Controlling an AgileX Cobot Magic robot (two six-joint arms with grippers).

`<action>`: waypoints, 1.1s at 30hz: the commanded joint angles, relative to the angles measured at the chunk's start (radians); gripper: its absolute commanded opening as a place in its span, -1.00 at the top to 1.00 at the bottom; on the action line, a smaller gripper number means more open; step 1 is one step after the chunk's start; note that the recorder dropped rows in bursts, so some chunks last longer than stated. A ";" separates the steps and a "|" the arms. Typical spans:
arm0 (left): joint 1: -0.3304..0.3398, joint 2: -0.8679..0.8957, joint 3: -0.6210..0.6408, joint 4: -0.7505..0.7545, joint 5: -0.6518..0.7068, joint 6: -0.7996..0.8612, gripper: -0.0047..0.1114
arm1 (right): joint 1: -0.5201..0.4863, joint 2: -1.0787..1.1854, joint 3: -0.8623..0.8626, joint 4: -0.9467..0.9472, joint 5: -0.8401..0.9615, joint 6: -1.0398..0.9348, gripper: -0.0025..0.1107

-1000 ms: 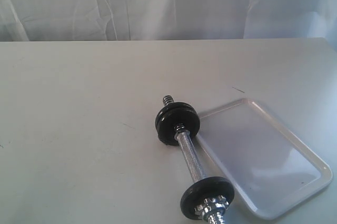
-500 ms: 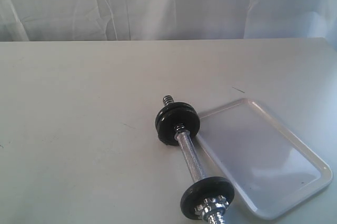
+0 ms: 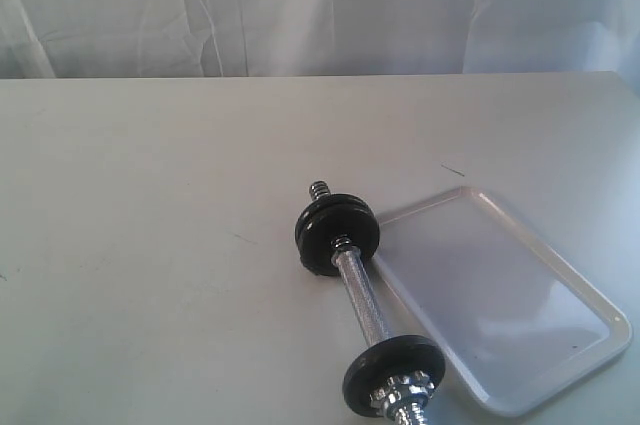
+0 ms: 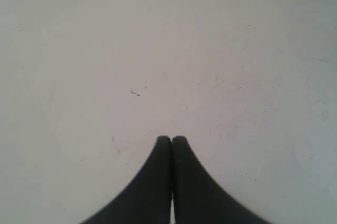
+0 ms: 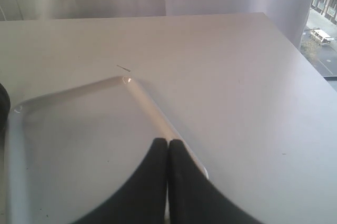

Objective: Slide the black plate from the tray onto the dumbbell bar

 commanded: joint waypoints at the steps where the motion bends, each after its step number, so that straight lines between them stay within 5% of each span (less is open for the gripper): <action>1: 0.013 -0.003 0.004 -0.007 -0.009 -0.003 0.92 | -0.007 -0.006 0.003 0.003 -0.005 -0.012 0.96; 10: -0.037 -0.003 0.004 -0.007 -0.011 -0.003 0.92 | -0.005 -0.006 0.003 0.003 -0.005 -0.012 0.96; 33: -0.038 -0.003 0.004 -0.007 -0.011 -0.003 0.92 | -0.005 -0.006 0.003 0.003 -0.005 -0.012 0.96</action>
